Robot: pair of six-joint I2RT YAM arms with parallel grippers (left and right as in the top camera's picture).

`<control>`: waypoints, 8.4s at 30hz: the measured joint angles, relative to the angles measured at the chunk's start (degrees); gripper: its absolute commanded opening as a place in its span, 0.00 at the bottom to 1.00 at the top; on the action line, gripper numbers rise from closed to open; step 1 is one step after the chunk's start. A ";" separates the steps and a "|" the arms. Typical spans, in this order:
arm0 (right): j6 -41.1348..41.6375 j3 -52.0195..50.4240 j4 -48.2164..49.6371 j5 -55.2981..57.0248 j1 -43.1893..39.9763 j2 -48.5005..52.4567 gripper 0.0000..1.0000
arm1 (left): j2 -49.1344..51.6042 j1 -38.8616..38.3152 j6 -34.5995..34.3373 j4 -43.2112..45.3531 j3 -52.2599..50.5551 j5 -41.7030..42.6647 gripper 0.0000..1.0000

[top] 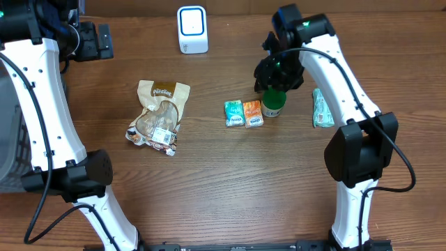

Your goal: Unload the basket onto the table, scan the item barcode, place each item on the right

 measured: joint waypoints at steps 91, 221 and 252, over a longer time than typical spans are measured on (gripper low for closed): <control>2.43 3.61 80.56 17.16 15.12 4.17 0.37 | 0.00 0.00 0.00 0.00 0.00 0.02 1.00; 14.38 -11.98 11.87 -5.97 -4.33 -1.42 0.50 | 0.00 0.00 0.00 0.00 0.00 0.17 1.00; -6.19 -25.51 20.96 -4.55 1.86 -0.57 0.04 | 0.00 0.00 0.00 0.00 0.00 0.20 1.00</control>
